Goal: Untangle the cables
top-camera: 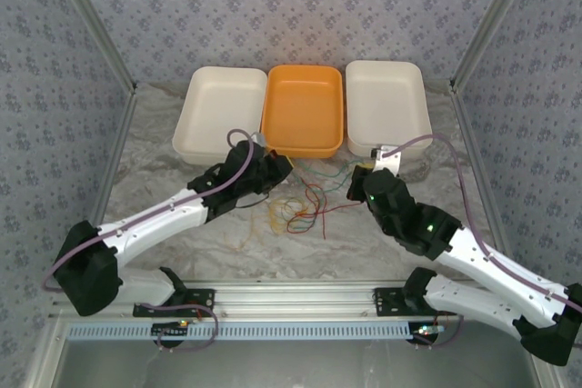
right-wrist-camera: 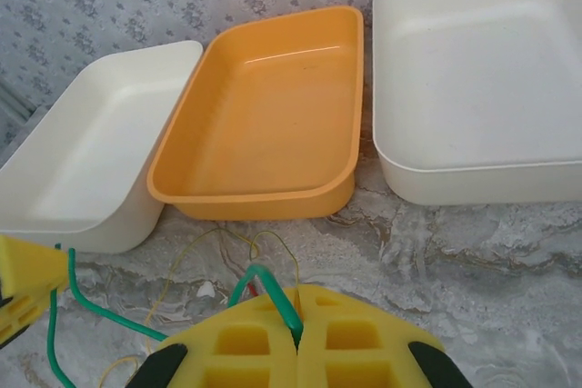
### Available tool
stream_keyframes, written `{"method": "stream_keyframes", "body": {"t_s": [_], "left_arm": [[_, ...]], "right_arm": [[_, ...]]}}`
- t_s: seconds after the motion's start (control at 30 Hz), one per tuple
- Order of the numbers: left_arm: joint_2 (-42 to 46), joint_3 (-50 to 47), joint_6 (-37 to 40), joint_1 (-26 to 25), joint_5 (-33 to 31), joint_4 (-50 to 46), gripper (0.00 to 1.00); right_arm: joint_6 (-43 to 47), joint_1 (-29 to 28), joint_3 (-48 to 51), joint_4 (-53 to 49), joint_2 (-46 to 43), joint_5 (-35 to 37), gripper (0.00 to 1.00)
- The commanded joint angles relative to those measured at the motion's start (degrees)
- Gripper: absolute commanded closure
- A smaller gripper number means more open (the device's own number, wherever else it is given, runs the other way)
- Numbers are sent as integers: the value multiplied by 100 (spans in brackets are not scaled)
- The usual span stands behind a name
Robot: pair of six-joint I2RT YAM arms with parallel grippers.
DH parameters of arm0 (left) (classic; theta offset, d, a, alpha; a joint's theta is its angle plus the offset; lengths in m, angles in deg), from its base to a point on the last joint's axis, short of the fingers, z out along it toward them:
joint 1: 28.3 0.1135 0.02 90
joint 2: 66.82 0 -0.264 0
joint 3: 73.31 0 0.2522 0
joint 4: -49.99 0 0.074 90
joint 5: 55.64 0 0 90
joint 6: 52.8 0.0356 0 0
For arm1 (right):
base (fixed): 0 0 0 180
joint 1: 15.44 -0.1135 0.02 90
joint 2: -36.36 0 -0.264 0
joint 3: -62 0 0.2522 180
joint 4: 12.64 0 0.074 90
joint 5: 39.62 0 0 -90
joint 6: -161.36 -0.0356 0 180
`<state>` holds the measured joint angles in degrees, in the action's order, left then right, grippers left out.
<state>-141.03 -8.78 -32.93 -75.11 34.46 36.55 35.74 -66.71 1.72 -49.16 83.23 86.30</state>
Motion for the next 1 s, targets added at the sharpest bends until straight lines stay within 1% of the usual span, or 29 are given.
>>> {"method": "stream_keyframes", "body": {"t_s": [0.0, 0.07, 0.13, 0.23, 0.27, 0.3, 0.33, 0.4, 0.43, 0.5, 0.57, 0.6, 0.63, 0.7, 0.73, 0.8, 0.87, 0.93, 0.97], "left_arm": [[364, -104, 57, -163, -283, 243, 100], [438, -143, 84, -340, -405, 289, 100], [492, -188, 103, -543, -570, 300, 100], [565, -320, 105, -860, -821, 358, 100], [595, -394, 89, -956, -927, 404, 100], [628, -475, 61, -1040, -1008, 473, 100], [643, -545, 44, -1099, -1061, 544, 100], [702, -677, 47, -1194, -1131, 732, 100], [727, -703, 85, -1199, -1151, 766, 100], [817, -578, 310, -1166, -1220, 546, 100], [801, -230, 595, -1068, -1153, 5, 100], [706, -9, 677, -981, -1049, -352, 100], [582, 147, 725, -884, -886, -562, 100], [245, 223, 755, -786, -453, -442, 100], [48, 240, 740, -793, -299, -373, 100], [-490, 322, 705, -935, -33, -238, 100], [-986, 425, 636, -1109, 10, -183, 100], [-1408, 451, 554, -1222, -14, -20, 100], [-1610, 464, 535, -1263, -50, 93, 100]], "right_arm": [[-1044, 59, 82, -343, -74, 662, 100], [-1670, 226, 123, -314, -107, 801, 100], [-2083, 531, 200, 61, -167, 651, 100], [-2947, 1010, 364, 554, -330, 543, 100], [-3149, 1183, 505, 877, -402, 421, 100], [-3392, 1483, 713, 1406, -462, 87, 100], [-3674, 1755, 811, 1623, -462, -150, 100], [-4239, 2241, 842, 1686, -307, -891, 100], [-4347, 2447, 777, 1595, -193, -1322, 100], [-4459, 2728, 487, 837, 111, -2347, 100], [-4327, 2704, 342, -104, 326, -2987, 100], [-4268, 2618, 434, -531, 358, -3145, 100], [-4216, 2537, 597, -751, 325, -3203, 100], [-4209, 2390, 1180, -1079, -39, -3067, 100], [-4254, 2352, 1423, -1247, -285, -2886, 100], [-4634, 2336, 1870, -2023, -962, -2422, 100], [-4876, 2345, 2260, -2380, -1593, -2068, 100], [-4845, 2405, 2555, -2307, -1934, -2115, 100], [-4798, 2470, 2592, -2266, -1941, -2107, 89]]}}
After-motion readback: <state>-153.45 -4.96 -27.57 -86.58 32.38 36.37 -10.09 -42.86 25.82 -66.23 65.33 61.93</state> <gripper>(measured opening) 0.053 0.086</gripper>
